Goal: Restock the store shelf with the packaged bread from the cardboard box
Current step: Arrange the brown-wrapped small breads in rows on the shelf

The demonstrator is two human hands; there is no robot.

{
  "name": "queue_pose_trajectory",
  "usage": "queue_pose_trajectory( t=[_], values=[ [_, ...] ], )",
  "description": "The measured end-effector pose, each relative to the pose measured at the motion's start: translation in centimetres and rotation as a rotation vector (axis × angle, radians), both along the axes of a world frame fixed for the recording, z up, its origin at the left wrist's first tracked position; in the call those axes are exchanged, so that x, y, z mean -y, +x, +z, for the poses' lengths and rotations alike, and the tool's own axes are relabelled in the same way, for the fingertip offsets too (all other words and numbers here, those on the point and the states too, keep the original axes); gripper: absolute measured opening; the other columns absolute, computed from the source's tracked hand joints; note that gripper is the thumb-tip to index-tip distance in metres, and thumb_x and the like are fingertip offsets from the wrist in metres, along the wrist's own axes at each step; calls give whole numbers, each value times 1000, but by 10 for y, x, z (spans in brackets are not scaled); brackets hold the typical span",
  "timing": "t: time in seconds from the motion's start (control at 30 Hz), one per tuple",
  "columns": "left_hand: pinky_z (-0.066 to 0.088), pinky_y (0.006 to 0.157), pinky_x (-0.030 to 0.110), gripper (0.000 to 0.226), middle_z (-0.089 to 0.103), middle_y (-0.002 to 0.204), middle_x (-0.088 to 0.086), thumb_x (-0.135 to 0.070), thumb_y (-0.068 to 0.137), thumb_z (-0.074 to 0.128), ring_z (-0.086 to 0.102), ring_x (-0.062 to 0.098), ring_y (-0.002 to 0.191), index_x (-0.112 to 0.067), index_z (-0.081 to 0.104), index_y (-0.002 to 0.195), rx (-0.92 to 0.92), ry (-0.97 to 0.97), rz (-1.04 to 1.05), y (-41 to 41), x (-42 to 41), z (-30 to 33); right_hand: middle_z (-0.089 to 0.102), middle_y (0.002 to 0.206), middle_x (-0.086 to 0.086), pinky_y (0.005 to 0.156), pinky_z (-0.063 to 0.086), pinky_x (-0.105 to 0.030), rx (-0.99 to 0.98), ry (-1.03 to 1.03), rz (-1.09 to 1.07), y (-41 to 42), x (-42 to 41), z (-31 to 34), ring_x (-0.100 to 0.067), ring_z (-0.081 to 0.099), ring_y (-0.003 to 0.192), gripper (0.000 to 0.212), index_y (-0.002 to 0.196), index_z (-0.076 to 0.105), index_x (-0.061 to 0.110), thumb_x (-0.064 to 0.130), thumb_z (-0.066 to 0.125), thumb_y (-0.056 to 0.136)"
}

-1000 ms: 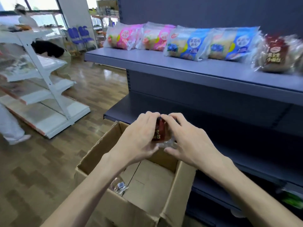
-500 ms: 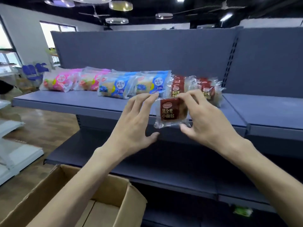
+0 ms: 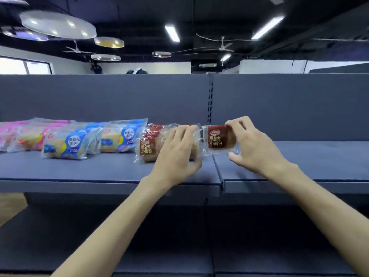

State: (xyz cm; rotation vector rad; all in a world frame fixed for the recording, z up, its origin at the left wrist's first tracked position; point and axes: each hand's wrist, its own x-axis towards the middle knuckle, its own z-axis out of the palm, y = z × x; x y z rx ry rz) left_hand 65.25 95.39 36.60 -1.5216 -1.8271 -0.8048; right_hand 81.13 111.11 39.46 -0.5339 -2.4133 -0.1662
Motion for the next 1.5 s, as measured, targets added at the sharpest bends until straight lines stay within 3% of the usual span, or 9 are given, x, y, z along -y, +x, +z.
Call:
queue_pose_trajectory(
  t=[0.23, 0.4, 0.63, 0.87, 1.13, 1.5],
  values=[
    [44, 93, 38, 55, 54, 117, 6, -33, 73, 68, 48, 27, 109, -8, 53, 119, -110, -38, 21, 9, -79, 4, 38, 125, -3, 64, 47, -35, 53, 12, -114, -11, -69, 14, -25, 47, 81, 62, 130, 41, 18, 20, 72, 77],
    [43, 93, 41, 52, 54, 120, 5, -38, 74, 66, 48, 28, 119, -14, 57, 118, -202, -182, -22, 0, -96, -14, 38, 124, -7, 65, 41, -34, 97, 11, -136, -38, -99, 18, -27, 48, 82, 62, 130, 40, 15, 21, 74, 78],
    [45, 93, 40, 39, 57, 114, 1, -32, 77, 60, 51, 26, 116, -13, 61, 112, -94, -100, -68, -13, -104, -22, 39, 120, -8, 61, 41, -33, 130, -54, -113, -85, -132, 6, -30, 50, 77, 57, 123, 41, 14, 20, 73, 77],
    [46, 91, 39, 32, 57, 109, -1, -27, 78, 61, 50, 23, 111, -13, 60, 107, -64, -61, -94, -17, -108, -26, 40, 118, -7, 66, 51, -39, 137, -156, -86, -125, -151, -12, -31, 56, 78, 54, 115, 40, 15, 23, 76, 75],
    [45, 89, 37, 27, 55, 107, -2, -24, 76, 62, 49, 21, 108, -15, 59, 101, -60, -27, -118, -19, -110, -27, 39, 110, 2, 75, 51, -37, -11, -332, 1, -142, -167, -28, -26, 59, 84, 68, 114, 43, 28, 38, 86, 62],
    [42, 94, 39, 28, 51, 116, 0, -24, 74, 62, 46, 23, 112, -18, 58, 101, -5, 8, -86, -21, -110, -29, 40, 113, 6, 83, 53, -43, -82, -382, 42, -147, -176, -41, -24, 60, 91, 75, 118, 42, 36, 55, 84, 59]
  ],
)
